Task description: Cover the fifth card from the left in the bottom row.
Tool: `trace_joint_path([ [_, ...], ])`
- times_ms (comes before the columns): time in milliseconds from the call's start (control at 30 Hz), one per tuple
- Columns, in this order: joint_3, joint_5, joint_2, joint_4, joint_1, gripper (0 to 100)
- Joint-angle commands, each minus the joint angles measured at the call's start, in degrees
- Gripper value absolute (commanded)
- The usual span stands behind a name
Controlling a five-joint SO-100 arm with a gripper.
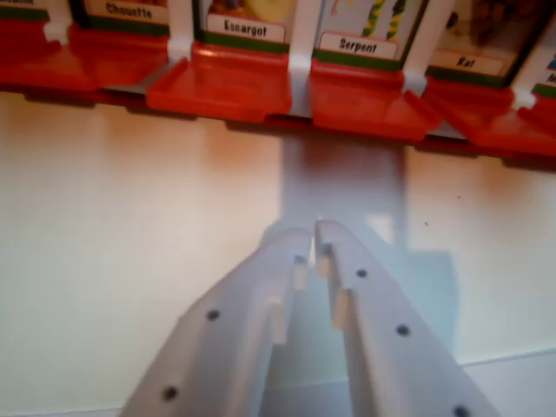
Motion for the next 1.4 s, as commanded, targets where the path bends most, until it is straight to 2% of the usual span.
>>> trace_joint_path([
  [0, -0.9, 0.44, -2.4, -4.4, -0.3, 0],
  [433, -3.3, 0.7, -12.2, -12.4, 1.1, 0],
  [600, -6.5, 0.79, -14.2, -12.7, 1.8, 0],
  [933, -16.2, 2.2, -18.4, -9.8, 1.5, 0],
  [1200, -21.6, 1.14, -21.5, -9.0, 3.1, 0],
  [1367, -24.4, 1.49, -24.8, -9.3, 3.3, 0],
])
